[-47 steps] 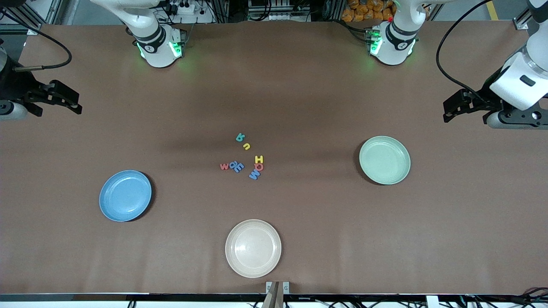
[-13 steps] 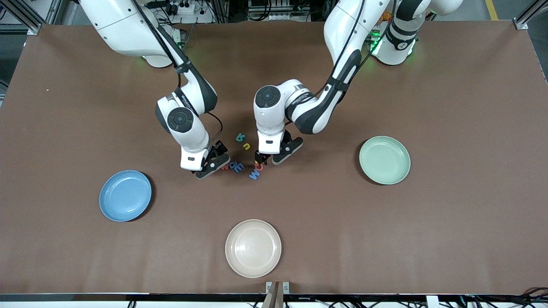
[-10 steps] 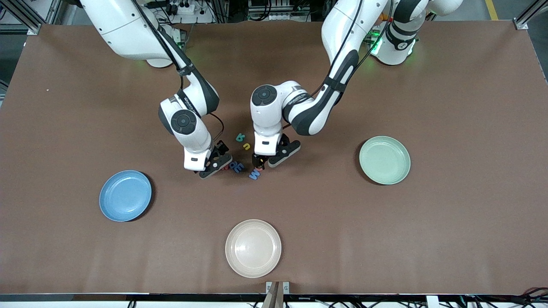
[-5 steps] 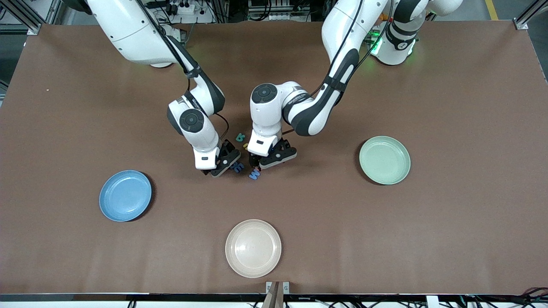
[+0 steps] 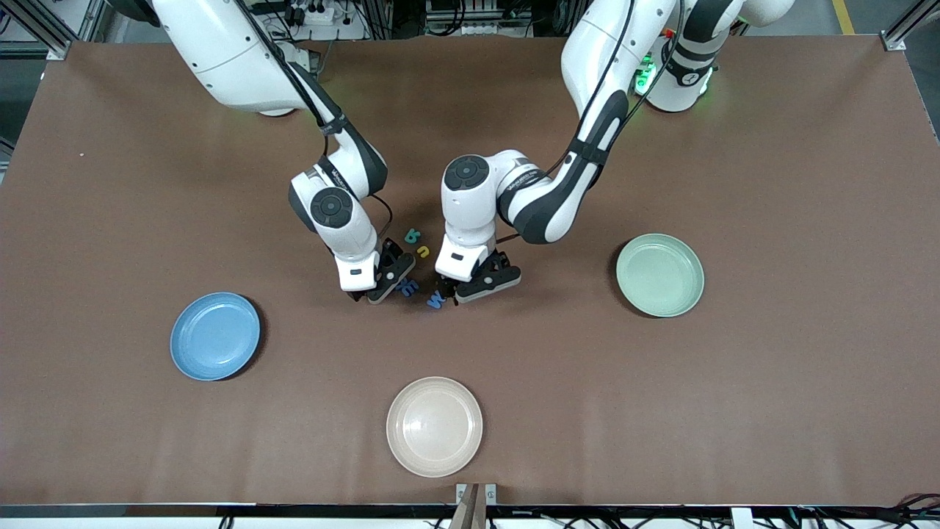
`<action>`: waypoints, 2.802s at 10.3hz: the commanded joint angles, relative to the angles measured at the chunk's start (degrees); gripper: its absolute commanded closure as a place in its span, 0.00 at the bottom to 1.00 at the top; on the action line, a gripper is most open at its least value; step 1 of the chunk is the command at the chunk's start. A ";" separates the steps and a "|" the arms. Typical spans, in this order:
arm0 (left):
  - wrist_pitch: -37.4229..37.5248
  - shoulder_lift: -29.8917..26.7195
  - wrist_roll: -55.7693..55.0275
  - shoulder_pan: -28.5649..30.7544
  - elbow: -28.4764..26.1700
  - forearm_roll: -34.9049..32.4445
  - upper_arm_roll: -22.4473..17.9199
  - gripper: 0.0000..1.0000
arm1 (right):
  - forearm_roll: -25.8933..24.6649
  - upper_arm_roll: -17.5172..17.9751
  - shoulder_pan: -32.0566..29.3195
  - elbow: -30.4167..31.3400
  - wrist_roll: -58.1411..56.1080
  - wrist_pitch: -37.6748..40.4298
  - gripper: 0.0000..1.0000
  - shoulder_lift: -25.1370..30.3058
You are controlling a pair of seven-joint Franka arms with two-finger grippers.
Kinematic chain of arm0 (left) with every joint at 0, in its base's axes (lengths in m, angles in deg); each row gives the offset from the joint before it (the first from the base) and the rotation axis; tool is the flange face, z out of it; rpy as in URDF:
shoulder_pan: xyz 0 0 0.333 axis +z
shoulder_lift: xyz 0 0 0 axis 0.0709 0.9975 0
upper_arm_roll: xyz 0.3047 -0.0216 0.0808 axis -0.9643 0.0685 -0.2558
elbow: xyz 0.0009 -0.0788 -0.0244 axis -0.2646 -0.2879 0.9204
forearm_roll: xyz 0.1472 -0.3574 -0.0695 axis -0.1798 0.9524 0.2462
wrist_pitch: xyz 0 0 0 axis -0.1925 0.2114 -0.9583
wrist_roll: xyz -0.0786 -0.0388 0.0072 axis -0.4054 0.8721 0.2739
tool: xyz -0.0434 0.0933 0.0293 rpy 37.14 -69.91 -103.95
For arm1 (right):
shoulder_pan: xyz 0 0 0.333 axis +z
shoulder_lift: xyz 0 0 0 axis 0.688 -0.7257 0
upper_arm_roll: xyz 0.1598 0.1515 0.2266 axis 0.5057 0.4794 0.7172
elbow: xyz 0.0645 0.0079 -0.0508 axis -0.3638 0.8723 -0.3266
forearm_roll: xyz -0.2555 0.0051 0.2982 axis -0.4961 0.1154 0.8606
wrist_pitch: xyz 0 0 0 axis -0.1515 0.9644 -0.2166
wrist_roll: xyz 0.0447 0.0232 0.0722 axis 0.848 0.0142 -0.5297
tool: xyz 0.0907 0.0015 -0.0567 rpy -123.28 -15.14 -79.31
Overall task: Sort upper and lower case letters into plates
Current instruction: 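Lower the right gripper and grasp the red M while the left gripper hovers, then carry the red M into the blue plate while the left gripper grasps the yellow H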
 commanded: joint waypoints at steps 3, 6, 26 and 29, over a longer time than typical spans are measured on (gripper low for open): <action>-0.69 0.66 -1.12 -1.77 0.83 -1.11 0.31 0.00 | -0.78 0.02 -0.32 -2.66 -0.59 -0.33 0.00 -2.39; -0.78 0.92 -1.82 -3.36 0.74 -1.11 0.40 0.00 | -0.78 0.02 -0.41 -3.37 -2.60 -0.33 0.92 -3.01; -0.69 6.19 11.01 -8.02 1.27 -1.47 0.22 0.00 | -0.61 -0.07 -31.69 -5.91 -14.91 9.34 0.83 3.85; -0.69 7.15 11.10 -8.02 1.71 -1.47 0.22 0.11 | -0.78 -0.16 -32.13 -6.27 -15.00 8.99 0.00 3.58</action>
